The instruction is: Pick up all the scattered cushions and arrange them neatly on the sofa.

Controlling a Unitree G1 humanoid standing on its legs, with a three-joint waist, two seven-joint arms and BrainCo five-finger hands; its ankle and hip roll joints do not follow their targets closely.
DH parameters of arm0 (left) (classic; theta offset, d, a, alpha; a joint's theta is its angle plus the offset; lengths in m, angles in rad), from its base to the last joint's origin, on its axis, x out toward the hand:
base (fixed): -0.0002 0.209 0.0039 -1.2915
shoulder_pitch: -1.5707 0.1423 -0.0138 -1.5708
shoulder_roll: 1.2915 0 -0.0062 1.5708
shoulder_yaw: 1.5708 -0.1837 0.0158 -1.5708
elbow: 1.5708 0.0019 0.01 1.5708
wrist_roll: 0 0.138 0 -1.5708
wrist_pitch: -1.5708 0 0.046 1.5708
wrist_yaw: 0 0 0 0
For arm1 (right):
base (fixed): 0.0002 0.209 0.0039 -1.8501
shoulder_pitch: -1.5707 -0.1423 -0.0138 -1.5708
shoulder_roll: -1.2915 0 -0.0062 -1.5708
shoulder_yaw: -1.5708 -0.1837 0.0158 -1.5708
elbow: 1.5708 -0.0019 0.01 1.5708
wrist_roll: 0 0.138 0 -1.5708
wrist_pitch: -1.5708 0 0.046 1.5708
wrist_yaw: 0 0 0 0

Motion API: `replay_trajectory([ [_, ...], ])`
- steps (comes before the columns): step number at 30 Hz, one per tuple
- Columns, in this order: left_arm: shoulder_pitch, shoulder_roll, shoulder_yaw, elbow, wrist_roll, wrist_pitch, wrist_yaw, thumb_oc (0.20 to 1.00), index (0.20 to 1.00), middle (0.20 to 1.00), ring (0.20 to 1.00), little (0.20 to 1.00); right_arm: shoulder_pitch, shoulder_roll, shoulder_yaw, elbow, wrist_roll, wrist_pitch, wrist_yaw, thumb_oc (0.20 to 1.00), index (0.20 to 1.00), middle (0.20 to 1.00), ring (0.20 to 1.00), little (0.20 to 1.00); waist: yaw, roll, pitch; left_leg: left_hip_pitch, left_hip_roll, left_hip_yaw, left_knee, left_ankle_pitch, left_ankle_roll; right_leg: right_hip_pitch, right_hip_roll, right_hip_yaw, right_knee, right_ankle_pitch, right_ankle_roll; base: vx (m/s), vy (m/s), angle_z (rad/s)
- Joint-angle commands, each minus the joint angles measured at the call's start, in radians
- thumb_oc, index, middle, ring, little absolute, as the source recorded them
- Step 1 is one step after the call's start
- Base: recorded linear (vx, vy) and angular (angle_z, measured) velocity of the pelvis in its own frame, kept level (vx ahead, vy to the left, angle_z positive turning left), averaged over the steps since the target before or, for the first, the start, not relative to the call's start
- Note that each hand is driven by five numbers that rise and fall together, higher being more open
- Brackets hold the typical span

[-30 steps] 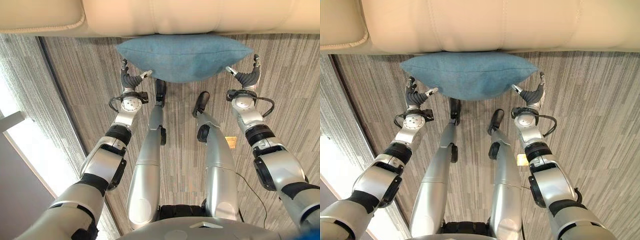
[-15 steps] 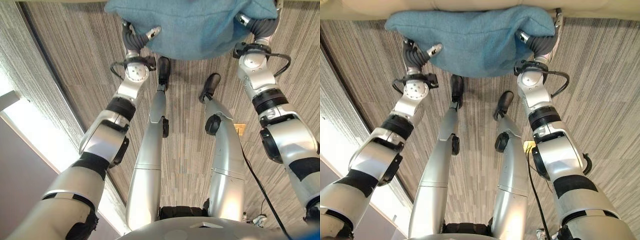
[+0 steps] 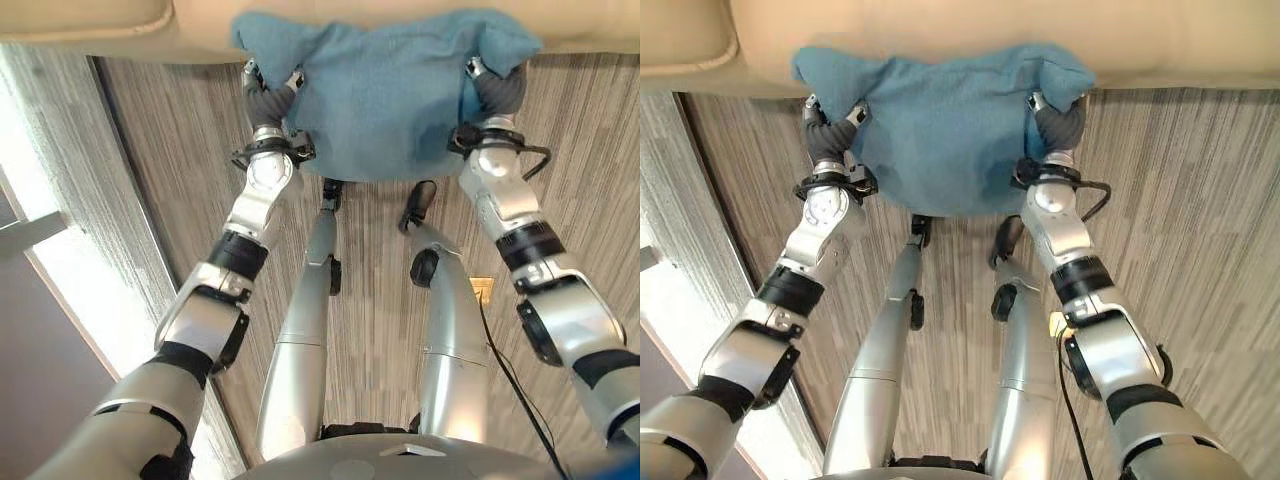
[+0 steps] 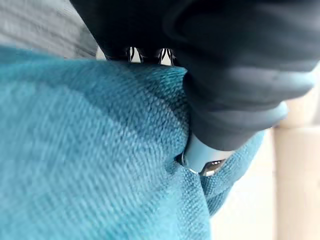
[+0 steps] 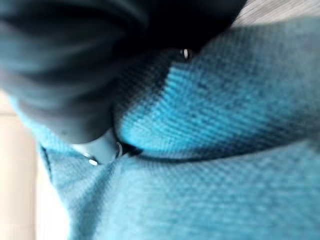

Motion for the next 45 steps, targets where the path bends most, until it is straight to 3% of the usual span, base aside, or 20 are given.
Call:
replay_trajectory([
  [1, -0.069, -0.028, -0.033, -0.075, 0.169, -0.128, -0.059, 0.200, 0.200, 0.200, 0.200, 0.200, -0.023, 0.094, 0.031, -0.098, -0.108, -0.154, 0.063, 0.200, 0.200, 0.200, 0.200, 0.200, -0.016, -0.015, -0.118, 0.083, -0.015, -0.040, 0.096, -0.242, -0.039, 0.176, -0.032, 0.012, -0.300, 0.151, 0.183, -0.12, -0.016, -0.02],
  [2, -0.006, -0.013, -0.027, -0.138, 0.201, -0.131, -0.069, 0.200, 0.200, 0.200, 0.200, 0.200, 0.026, 0.080, 0.017, -0.147, -0.133, -0.159, 0.074, 0.200, 0.200, 0.200, 0.200, 0.200, -0.014, -0.014, -0.111, 0.117, -0.019, -0.032, 0.089, -0.215, -0.037, 0.214, -0.035, -0.005, -0.319, 0.180, 0.171, -0.10, -0.021, -0.03],
  [4, 0.066, -0.008, -0.023, -0.202, 0.214, -0.138, -0.086, 0.200, 0.200, 0.200, 0.200, 0.200, 0.096, 0.067, 0.004, -0.221, -0.168, -0.158, 0.086, 0.200, 0.200, 0.200, 0.200, 0.200, -0.014, -0.009, -0.110, 0.190, -0.014, -0.033, 0.070, -0.216, -0.039, 0.291, -0.035, -0.019, -0.338, 0.178, 0.170, -0.03, -0.045, -0.02],
  [7, 0.285, 0.007, -0.030, -0.328, 0.248, -0.152, -0.120, 0.200, 0.200, 0.200, 0.200, 0.200, 0.326, 0.068, -0.020, -0.392, -0.211, -0.166, 0.133, 0.200, 0.200, 0.200, 0.200, 0.200, -0.016, -0.010, -0.139, 0.415, -0.002, -0.029, 0.033, -0.236, -0.037, 0.540, -0.033, -0.051, -0.396, 0.165, 0.169, 0.11, -0.044, 0.00],
  [12, 0.582, 0.050, -0.012, -0.431, 0.237, -0.157, -0.179, 0.200, 0.200, 0.200, 0.200, 0.200, 0.591, 0.036, -0.065, -0.526, -0.254, -0.149, 0.199, 0.200, 0.200, 0.200, 0.200, 0.200, -0.014, -0.004, -0.233, 0.726, 0.022, -0.013, -0.042, -0.275, -0.020, 0.898, 0.000, -0.063, -0.544, 0.154, 0.176, 0.22, 0.000, -0.05],
  [21, 0.800, 0.071, 0.052, -0.464, 0.225, -0.123, -0.231, 0.200, 0.200, 0.200, 0.200, 0.200, 0.771, 0.050, -0.105, -0.557, -0.238, -0.120, 0.282, 0.200, 0.200, 0.200, 0.200, 0.200, 0.003, -0.012, -0.338, 0.955, 0.014, 0.005, -0.071, -0.343, 0.000, 1.123, 0.012, -0.060, -0.599, 0.121, 0.184, 0.14, 0.065, -0.09],
  [24, 0.825, 0.079, 0.055, -0.471, 0.223, -0.113, -0.244, 0.200, 0.200, 0.200, 0.200, 0.200, 0.795, 0.064, -0.108, -0.567, -0.234, -0.120, 0.295, 0.200, 0.200, 0.200, 0.200, 0.200, 0.014, -0.019, -0.336, 0.975, -0.002, -0.009, -0.052, -0.370, 0.019, 1.134, 0.002, -0.045, -0.574, 0.113, 0.192, 0.08, 0.136, -0.13],
  [26, 0.836, 0.090, 0.058, -0.477, 0.220, -0.110, -0.253, 0.200, 0.200, 0.200, 0.200, 0.200, 0.798, 0.078, -0.110, -0.571, -0.237, -0.123, 0.302, 0.200, 0.200, 0.200, 0.200, 0.200, 0.015, -0.016, -0.322, 0.975, -0.011, -0.013, -0.044, -0.376, 0.039, 1.101, -0.012, -0.020, -0.466, 0.109, 0.194, 0.00, 0.211, -0.27],
  [27, 0.825, 0.106, 0.056, -0.476, 0.223, -0.110, -0.260, 0.200, 0.200, 0.200, 0.200, 0.200, 0.790, 0.075, -0.104, -0.583, -0.242, -0.126, 0.312, 0.200, 0.200, 0.200, 0.200, 0.200, 0.005, -0.005, -0.301, 0.974, -0.010, -0.024, -0.035, -0.376, 0.059, 1.030, 0.007, 0.026, -0.335, 0.103, 0.191, -0.01, 0.200, -0.30],
  [29, 0.817, 0.108, 0.049, -0.478, 0.231, -0.109, -0.263, 0.200, 0.200, 0.200, 0.200, 0.200, 0.784, 0.076, -0.101, -0.594, -0.246, -0.132, 0.316, 0.200, 0.200, 0.200, 0.200, 0.200, 0.004, -0.006, -0.291, 0.984, -0.015, -0.022, -0.027, -0.390, 0.069, 0.992, 0.022, 0.038, -0.297, 0.099, 0.190, 0.07, 0.094, -0.16],
  [30, 0.812, 0.103, 0.037, -0.483, 0.230, -0.107, -0.267, 0.200, 0.200, 0.200, 0.200, 0.200, 0.772, 0.071, -0.092, -0.592, -0.247, -0.132, 0.314, 0.200, 0.200, 0.200, 0.200, 0.200, 0.000, -0.017, -0.289, 1.002, -0.020, -0.023, -0.032, -0.401, 0.072, 0.972, 0.055, 0.041, -0.356, 0.102, 0.178, 0.13, -0.024, -0.11],
  [33, 0.793, 0.090, 0.040, -0.472, 0.223, -0.105, -0.266, 0.200, 0.200, 0.200, 0.200, 0.200, 0.749, 0.052, -0.077, -0.585, -0.233, -0.123, 0.316, 0.200, 0.200, 0.200, 0.200, 0.200, -0.009, -0.029, -0.281, 1.040, -0.020, -0.031, -0.039, -0.421, 0.060, 0.907, 0.074, -0.007, -0.478, 0.169, 0.187, 0.26, -0.160, -0.06],
  [36, 0.812, 0.078, 0.039, -0.481, 0.225, -0.114, -0.282, 0.200, 0.200, 0.200, 0.200, 0.200, 0.770, 0.043, -0.085, -0.586, -0.239, -0.128, 0.321, 0.200, 0.200, 0.200, 0.200, 0.200, -0.013, -0.041, -0.293, 1.054, -0.025, -0.040, -0.033, -0.437, 0.047, 0.964, 0.088, -0.010, -0.549, 0.173, 0.174, 0.19, -0.180, 0.15],
  [38, 0.822, 0.058, 0.029, -0.481, 0.206, -0.116, -0.289, 0.200, 0.200, 0.200, 0.200, 0.200, 0.785, 0.030, -0.101, -0.589, -0.234, -0.132, 0.320, 0.200, 0.200, 0.200, 0.200, 0.200, -0.017, -0.038, -0.314, 1.049, -0.003, -0.043, 0.002, -0.455, 0.016, 1.022, 0.107, -0.024, -0.610, 0.173, 0.161, 0.22, -0.259, 0.39],
  [40, 0.803, 0.048, 0.011, -0.472, 0.180, -0.116, -0.297, 0.200, 0.200, 0.200, 0.200, 0.200, 0.792, 0.011, -0.122, -0.592, -0.220, -0.138, 0.308, 0.200, 0.200, 0.200, 0.200, 0.200, -0.019, -0.044, -0.296, 0.950, 0.012, -0.033, 0.188, -0.445, -0.032, 1.073, 0.110, -0.041, -0.641, 0.149, 0.133, 0.10, -0.240, 0.55],
  [42, 0.791, 0.043, 0.006, -0.468, 0.172, -0.117, -0.300, 0.200, 0.200, 0.200, 0.200, 0.200, 0.791, 0.005, -0.129, -0.591, -0.218, -0.136, 0.304, 0.200, 0.200, 0.200, 0.200, 0.200, -0.020, -0.048, -0.283, 0.890, 0.018, -0.033, 0.260, -0.421, -0.043, 1.095, 0.109, -0.049, -0.651, 0.136, 0.121, 0.01, -0.091, 0.63],
  [45, 0.778, 0.042, -0.007, -0.461, 0.171, -0.111, -0.308, 0.200, 0.200, 0.200, 0.200, 0.200, 0.788, -0.001, -0.140, -0.590, -0.217, -0.136, 0.300, 0.200, 0.200, 0.200, 0.200, 0.200, -0.022, -0.060, -0.279, 0.836, 0.029, 0.006, 0.208, -0.419, -0.031, 1.109, 0.103, -0.064, -0.663, 0.127, 0.120, 0.05, -0.037, 0.01],
])
